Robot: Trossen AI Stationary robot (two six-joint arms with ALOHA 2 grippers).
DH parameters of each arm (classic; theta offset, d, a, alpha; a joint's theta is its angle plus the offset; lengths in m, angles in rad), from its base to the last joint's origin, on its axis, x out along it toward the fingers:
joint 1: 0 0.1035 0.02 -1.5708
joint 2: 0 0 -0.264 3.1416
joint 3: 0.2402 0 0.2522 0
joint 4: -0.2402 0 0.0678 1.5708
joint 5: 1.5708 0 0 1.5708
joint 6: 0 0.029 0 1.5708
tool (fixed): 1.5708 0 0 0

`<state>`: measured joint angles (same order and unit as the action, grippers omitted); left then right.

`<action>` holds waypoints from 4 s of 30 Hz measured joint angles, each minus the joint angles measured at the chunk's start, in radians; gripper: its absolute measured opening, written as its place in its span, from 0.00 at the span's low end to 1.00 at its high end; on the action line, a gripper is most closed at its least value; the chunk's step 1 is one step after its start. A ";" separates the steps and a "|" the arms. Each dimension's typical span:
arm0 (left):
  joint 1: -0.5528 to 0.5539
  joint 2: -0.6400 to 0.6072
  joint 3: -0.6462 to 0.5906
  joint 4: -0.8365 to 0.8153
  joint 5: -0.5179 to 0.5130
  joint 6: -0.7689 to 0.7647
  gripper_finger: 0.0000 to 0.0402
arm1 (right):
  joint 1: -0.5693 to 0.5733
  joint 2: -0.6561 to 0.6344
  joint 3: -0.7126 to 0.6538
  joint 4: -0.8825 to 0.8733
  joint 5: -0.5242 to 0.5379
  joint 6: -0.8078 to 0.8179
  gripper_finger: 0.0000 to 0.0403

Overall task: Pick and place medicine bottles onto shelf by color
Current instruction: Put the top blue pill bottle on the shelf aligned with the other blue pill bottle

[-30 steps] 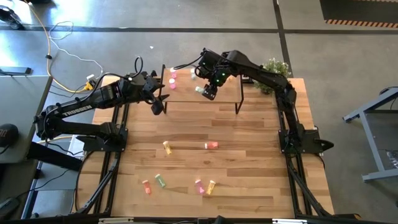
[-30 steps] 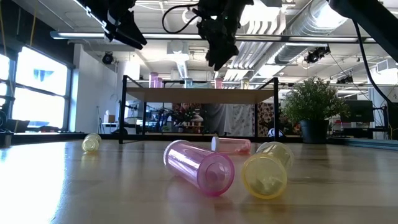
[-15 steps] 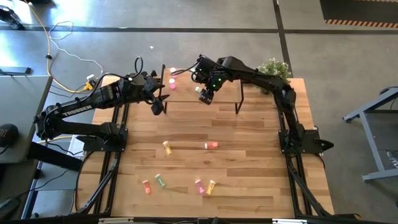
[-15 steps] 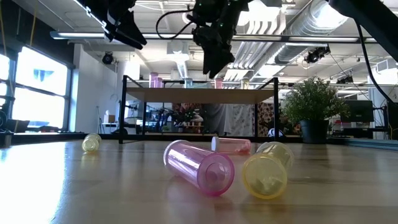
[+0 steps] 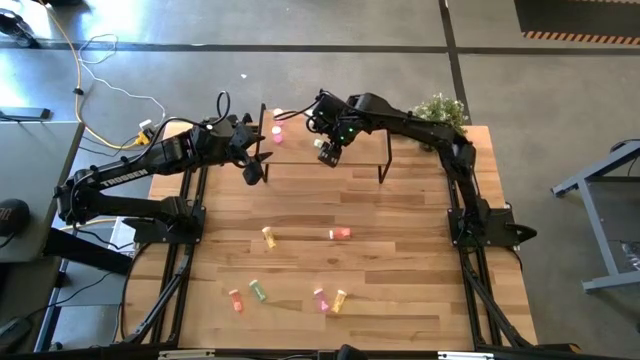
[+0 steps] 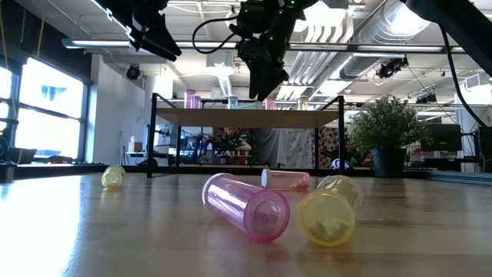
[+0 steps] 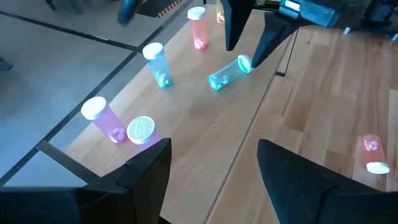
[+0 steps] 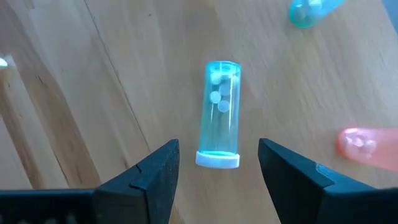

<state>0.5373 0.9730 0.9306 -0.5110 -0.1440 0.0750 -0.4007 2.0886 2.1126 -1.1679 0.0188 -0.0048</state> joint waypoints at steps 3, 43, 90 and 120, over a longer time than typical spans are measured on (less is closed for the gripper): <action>0.000 0.000 0.000 0.000 0.000 -0.001 0.57 | 0.000 0.001 -0.045 0.012 -0.012 0.005 0.52; 0.000 0.000 0.000 0.000 0.000 -0.023 0.57 | 0.003 0.000 -0.092 0.048 -0.037 0.005 0.28; -0.002 0.000 0.000 -0.054 0.583 -0.669 0.57 | 0.283 -0.003 0.184 -0.161 -0.129 -0.432 0.24; -0.214 0.180 0.000 0.180 0.821 -1.167 0.57 | 0.493 -0.003 0.183 -0.002 0.087 -0.816 0.24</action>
<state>0.3229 1.1534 0.9302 -0.3310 0.6765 -1.0922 0.0920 2.0857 2.2959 -1.1704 0.1058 -0.8204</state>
